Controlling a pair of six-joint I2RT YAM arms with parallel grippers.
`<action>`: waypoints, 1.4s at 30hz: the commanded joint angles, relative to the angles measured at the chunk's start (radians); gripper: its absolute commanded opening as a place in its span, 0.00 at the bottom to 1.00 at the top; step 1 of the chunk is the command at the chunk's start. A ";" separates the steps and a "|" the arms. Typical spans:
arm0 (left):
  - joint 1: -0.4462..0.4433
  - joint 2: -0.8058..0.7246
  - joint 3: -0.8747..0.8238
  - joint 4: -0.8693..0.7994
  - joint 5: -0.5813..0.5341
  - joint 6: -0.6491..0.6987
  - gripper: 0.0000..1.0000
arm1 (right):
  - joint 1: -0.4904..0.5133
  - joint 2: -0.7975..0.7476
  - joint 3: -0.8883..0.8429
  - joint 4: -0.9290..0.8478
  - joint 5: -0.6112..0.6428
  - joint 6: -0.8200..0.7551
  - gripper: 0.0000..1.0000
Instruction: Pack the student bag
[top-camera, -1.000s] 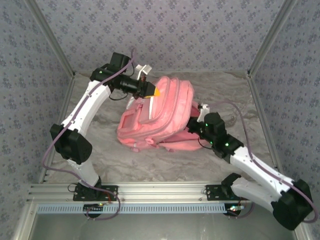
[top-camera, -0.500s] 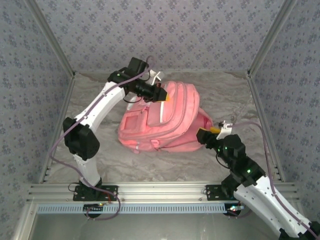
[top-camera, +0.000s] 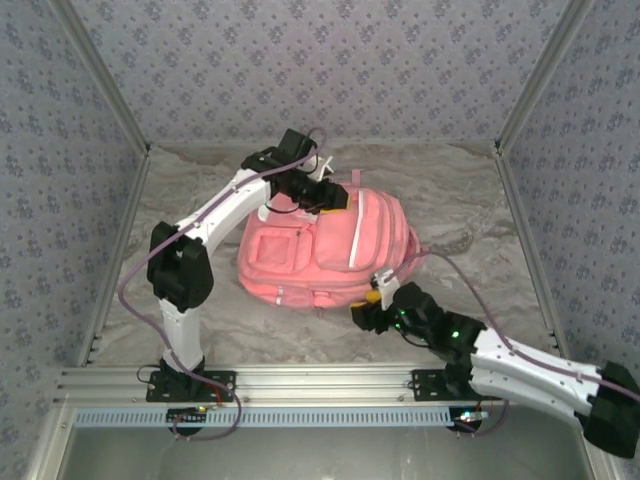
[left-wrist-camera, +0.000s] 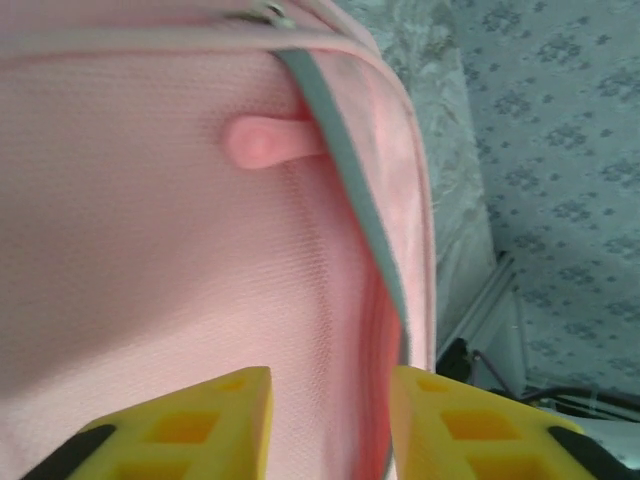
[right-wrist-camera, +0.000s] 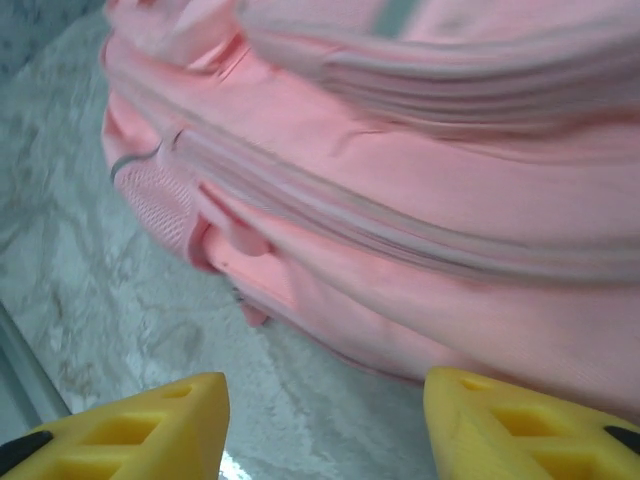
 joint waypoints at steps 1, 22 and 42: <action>0.033 -0.152 -0.053 0.038 -0.063 -0.036 0.40 | 0.031 0.126 -0.012 0.227 -0.030 0.006 0.45; 0.115 -0.800 -0.672 0.228 -0.291 -0.264 0.50 | 0.352 0.534 0.125 0.238 0.370 0.134 0.67; 0.171 -0.888 -0.643 0.206 -0.264 -0.217 0.54 | 0.435 0.881 0.063 0.661 0.706 0.146 0.73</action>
